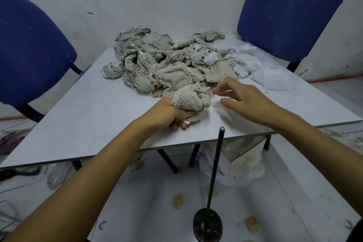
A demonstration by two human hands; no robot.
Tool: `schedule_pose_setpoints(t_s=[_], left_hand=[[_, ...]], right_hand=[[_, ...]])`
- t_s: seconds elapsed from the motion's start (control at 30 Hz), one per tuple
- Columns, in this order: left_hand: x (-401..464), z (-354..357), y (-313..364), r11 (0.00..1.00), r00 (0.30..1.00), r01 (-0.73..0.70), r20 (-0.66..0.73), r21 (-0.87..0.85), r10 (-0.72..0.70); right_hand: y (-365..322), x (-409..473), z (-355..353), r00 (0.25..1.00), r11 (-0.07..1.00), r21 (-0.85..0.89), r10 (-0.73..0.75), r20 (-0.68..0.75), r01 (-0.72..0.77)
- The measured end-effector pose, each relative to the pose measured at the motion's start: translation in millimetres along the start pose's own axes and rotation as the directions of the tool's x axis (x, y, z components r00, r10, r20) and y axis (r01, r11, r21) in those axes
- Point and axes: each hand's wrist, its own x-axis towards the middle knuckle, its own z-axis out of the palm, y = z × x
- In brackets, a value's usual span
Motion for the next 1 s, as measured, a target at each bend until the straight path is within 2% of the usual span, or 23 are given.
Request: schedule_pose_setpoints(t_s=[0.1, 0.17, 0.23, 0.33, 0.43, 0.5, 0.57, 0.67, 0.7, 0.73, 0.8, 0.83, 0.87, 0.93, 1.0], left_hand=[[0, 1, -3, 0.999, 0.999, -0.033, 0.017, 0.031, 0.032], [1, -1, -6, 0.995, 0.997, -0.065, 0.039, 0.076, 0.062], [1, -4, -8, 0.99, 0.993, -0.101, 0.066, 0.096, 0.095], [0, -7, -8, 0.981, 0.981, -0.18, 0.084, 0.073, 0.174], [-3, -5, -11, 0.975, 0.977, -0.206, 0.037, -0.083, 0.209], [-2, -2, -13, 0.96, 0.978, -0.21, -0.053, -0.187, 0.204], [-1, 1, -12, 0.954, 0.973, -0.221, -0.111, -0.203, 0.202], [3, 0, -8, 0.966, 0.978, -0.188, -0.125, -0.176, 0.167], [4, 0, -8, 0.968, 0.98, -0.174, -0.132, -0.179, 0.152], [4, -1, -8, 0.97, 0.98, -0.163, -0.147, -0.178, 0.138], [5, -2, -10, 0.976, 0.973, -0.145, -0.203, -0.165, 0.11], [5, -4, -11, 0.978, 0.969, -0.137, -0.227, -0.157, 0.099], [6, -6, -12, 0.981, 0.967, -0.131, -0.238, -0.142, 0.094], [6, -8, -12, 0.986, 0.966, -0.126, -0.238, -0.107, 0.098], [7, -6, -10, 0.986, 0.967, -0.131, -0.233, -0.103, 0.104]], right_hand=[[-4, -2, 10, 0.992, 0.994, 0.064, -0.082, -0.095, 0.088], [-6, -3, 16, 0.973, 0.983, 0.029, -0.173, -0.153, 0.18], [-9, -2, 17, 0.963, 0.977, 0.033, -0.202, -0.176, 0.211], [-12, -1, 15, 0.988, 0.978, 0.161, -0.119, -0.1, 0.134], [-9, -1, 17, 0.998, 0.945, 0.323, -0.06, 0.003, 0.055], [-11, 0, 22, 1.0, 0.831, 0.555, 0.018, 0.024, -0.029], [-16, 2, 27, 0.991, 0.625, 0.771, 0.118, 0.06, -0.121], [-22, 2, 36, 0.945, 0.32, 0.909, 0.275, 0.179, -0.266], [-23, 2, 37, 0.927, 0.316, 0.903, 0.326, 0.185, -0.292], [-22, 2, 36, 0.919, 0.397, 0.868, 0.366, 0.149, -0.298], [-18, 0, 31, 0.932, 0.691, 0.684, 0.359, -0.043, -0.234], [-17, -2, 27, 0.942, 0.827, 0.537, 0.294, -0.163, -0.165], [-15, -3, 23, 0.943, 0.917, 0.39, 0.197, -0.268, -0.081], [-14, -4, 17, 0.931, 0.986, 0.152, -0.012, -0.364, 0.072], [-16, -4, 17, 0.925, 0.988, -0.028, -0.154, -0.347, 0.154]])
